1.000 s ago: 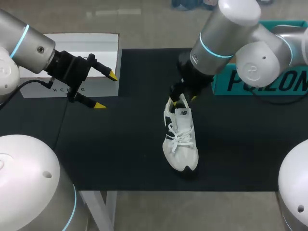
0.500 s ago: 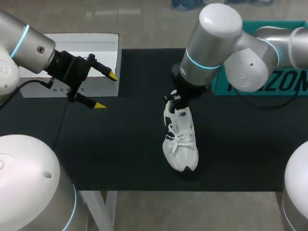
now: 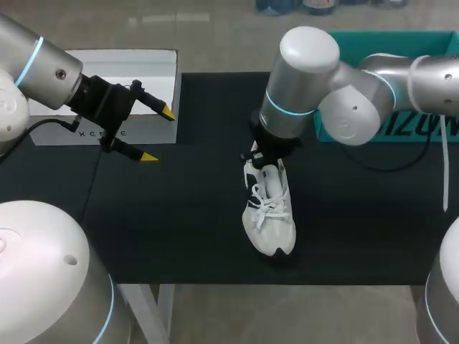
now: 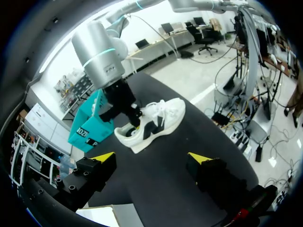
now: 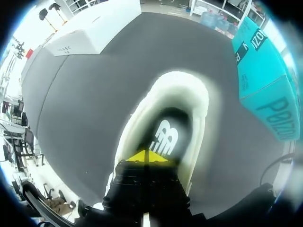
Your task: Take the shoe out of the shoebox, open the shoe tongue, remove and reinsert the insole, then place the shoe into the shoebox
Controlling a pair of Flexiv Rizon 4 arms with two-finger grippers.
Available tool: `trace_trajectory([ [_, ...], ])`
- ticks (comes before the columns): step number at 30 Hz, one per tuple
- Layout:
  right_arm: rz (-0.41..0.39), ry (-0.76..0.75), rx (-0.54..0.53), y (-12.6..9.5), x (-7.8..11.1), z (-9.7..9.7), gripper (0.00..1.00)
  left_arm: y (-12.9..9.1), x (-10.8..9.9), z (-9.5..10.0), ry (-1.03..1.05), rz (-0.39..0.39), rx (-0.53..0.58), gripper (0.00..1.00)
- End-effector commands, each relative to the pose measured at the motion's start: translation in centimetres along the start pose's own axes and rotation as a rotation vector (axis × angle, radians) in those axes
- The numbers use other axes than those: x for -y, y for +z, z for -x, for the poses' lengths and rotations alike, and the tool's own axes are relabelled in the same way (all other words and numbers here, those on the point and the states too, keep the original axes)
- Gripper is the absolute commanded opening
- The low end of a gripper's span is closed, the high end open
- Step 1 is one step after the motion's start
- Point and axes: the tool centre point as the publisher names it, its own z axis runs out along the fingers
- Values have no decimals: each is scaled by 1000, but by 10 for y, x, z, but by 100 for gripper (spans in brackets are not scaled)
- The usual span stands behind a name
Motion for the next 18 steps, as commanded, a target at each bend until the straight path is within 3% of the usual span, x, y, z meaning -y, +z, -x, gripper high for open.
trace_trajectory([
  [1,-8,-4,6,12,-3,1,0,0,0,0,1,3,-3,100],
  [7,-20,-8,4,19,-3,2,0,0,0,0,1,3,-3,100],
  [18,34,-14,22,-22,-5,-1,0,0,0,0,1,3,-3,100],
])
